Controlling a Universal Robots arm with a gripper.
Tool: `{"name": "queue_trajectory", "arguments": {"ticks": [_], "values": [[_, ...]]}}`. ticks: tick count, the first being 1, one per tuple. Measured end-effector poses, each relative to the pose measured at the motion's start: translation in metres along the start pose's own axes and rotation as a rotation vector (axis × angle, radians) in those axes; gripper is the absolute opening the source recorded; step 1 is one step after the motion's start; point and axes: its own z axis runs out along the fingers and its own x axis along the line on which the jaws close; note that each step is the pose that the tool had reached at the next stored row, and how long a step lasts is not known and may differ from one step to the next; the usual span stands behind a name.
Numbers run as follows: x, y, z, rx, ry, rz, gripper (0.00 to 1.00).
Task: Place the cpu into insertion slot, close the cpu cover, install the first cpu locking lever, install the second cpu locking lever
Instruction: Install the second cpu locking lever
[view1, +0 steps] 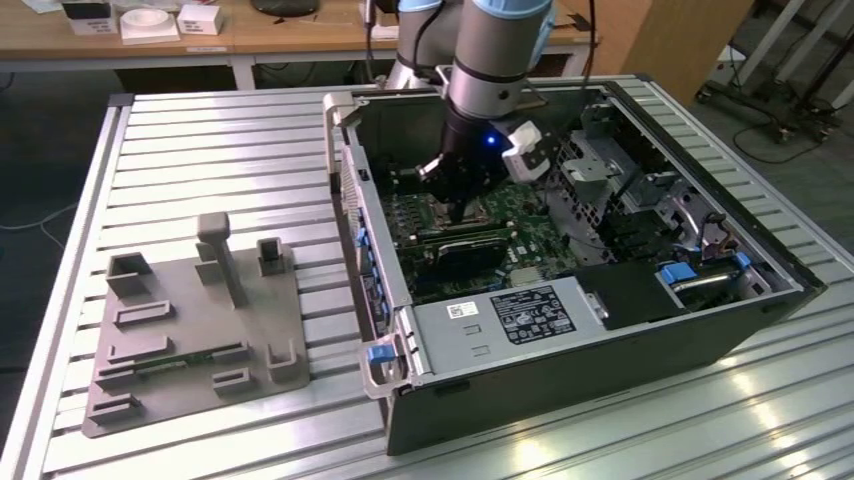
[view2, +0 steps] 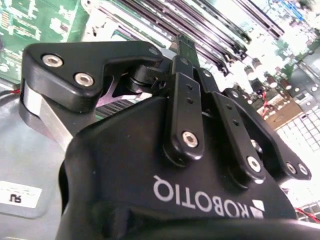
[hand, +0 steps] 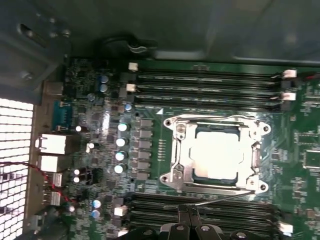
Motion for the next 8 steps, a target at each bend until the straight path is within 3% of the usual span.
{"name": "queue_trajectory", "arguments": {"ticks": [8], "values": [[0.0078,0.0004,0.004,-0.0001,0.002,0.0,0.1]]}}
